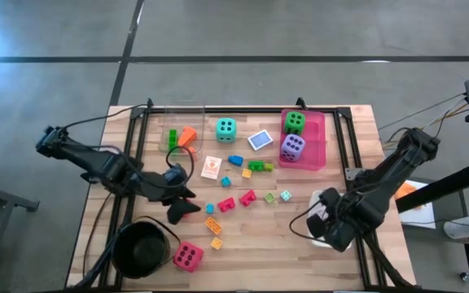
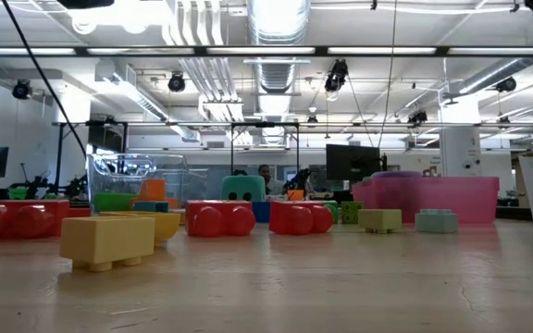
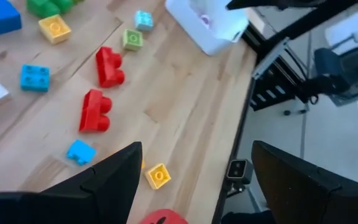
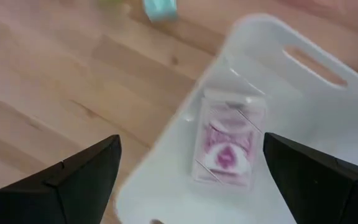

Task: Pick & Place Toys
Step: Put the red game piece into the transparent bin

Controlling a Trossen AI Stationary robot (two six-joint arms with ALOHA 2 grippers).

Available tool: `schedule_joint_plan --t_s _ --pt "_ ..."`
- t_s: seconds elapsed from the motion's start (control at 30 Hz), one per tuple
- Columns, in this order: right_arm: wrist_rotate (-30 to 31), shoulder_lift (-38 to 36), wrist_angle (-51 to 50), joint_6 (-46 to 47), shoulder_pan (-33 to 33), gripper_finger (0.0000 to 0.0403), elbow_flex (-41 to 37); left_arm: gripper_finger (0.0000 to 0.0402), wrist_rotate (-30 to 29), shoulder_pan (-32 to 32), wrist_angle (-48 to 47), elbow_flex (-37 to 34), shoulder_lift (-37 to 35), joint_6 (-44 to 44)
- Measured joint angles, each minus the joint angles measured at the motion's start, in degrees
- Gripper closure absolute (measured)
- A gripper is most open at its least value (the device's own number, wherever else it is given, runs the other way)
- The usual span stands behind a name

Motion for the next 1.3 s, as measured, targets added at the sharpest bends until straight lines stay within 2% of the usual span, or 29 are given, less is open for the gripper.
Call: schedule_joint_plan --t_s 0.3,0.43,0.57,0.73,0.97,1.13,1.3 --pt "5.18 -2.37 0.00 -1.94 -0.15 0.0019 -0.22 0.0098 0.38 2.32 -0.89 0.00 4.63 -9.41" --pt "6.92 -2.72 0.31 -6.10 -0.27 0.0019 -0.13 0.0098 1.39 3.67 -0.92 0.00 7.31 -13.34" --pt "7.51 -2.94 0.37 -10.31 -0.39 0.0019 0.53 0.0098 2.98 5.20 -0.90 0.00 10.43 -13.60" --pt "11.02 -4.03 0.50 -15.21 -0.41 0.0018 3.14 0.0099 3.39 6.66 -0.91 0.07 14.46 -8.08" --pt "16.87 -7.27 0.49 -20.79 -0.54 0.0018 6.46 0.0099 3.87 8.22 -1.07 3.82 21.00 4.57" --pt "19.77 -11.39 1.49 -22.22 -0.67 0.0018 6.15 0.0099 3.85 9.44 -1.48 5.35 25.01 12.62" --pt "22.05 -14.93 7.86 -26.57 -1.51 0.0018 4.06 0.0099 3.63 10.40 -1.10 5.33 28.29 18.28"
